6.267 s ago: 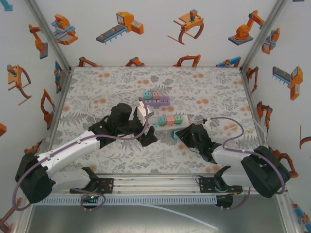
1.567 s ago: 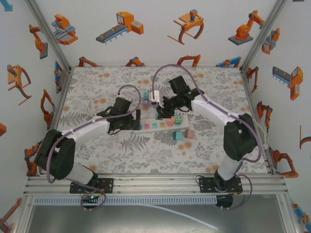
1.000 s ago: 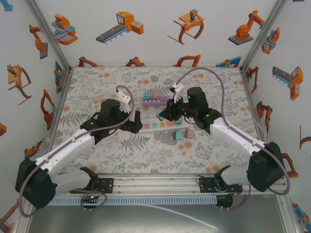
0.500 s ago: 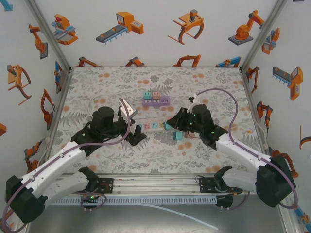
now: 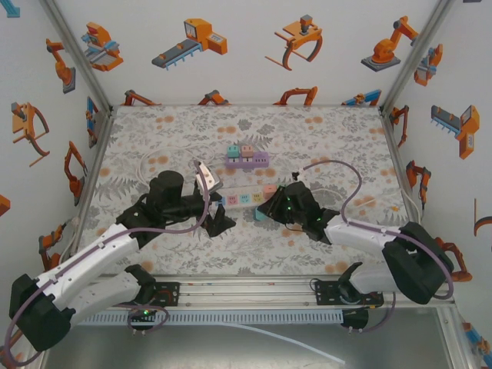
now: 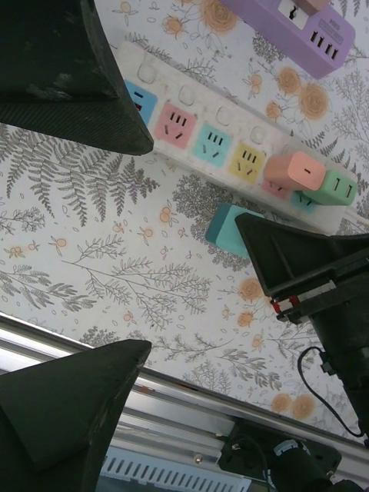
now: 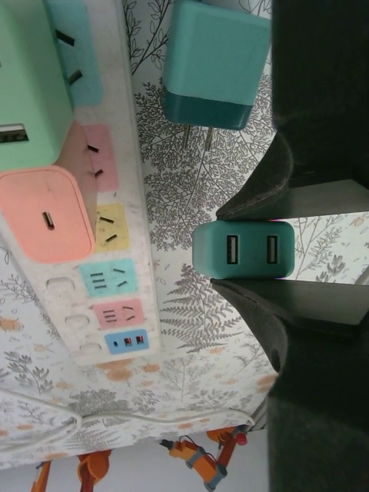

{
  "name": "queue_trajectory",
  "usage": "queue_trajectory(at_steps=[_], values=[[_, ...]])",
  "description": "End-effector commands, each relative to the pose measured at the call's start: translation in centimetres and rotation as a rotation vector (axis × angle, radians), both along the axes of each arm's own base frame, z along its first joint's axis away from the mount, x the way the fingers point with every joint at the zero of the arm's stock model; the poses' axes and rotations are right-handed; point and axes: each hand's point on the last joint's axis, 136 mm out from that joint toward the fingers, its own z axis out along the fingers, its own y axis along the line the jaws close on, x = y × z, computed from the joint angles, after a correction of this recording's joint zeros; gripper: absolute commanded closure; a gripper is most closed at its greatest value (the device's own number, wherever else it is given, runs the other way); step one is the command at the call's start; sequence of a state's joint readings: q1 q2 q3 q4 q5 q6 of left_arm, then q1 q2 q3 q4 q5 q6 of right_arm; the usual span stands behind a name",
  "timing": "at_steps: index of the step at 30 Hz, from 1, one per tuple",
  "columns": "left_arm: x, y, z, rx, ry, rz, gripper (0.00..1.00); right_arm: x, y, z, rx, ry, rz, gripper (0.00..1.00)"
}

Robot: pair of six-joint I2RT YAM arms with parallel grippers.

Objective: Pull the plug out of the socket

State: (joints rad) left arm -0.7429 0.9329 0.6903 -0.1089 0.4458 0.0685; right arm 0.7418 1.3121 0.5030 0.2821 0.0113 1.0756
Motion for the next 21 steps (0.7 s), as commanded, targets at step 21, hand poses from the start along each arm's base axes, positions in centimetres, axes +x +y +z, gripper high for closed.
queue_trajectory(at_steps=[21], values=[[-0.9,-0.5,0.2,0.007,-0.018,-0.050,0.03,1.4,-0.2,-2.1,-0.086,-0.015,-0.118,0.59]])
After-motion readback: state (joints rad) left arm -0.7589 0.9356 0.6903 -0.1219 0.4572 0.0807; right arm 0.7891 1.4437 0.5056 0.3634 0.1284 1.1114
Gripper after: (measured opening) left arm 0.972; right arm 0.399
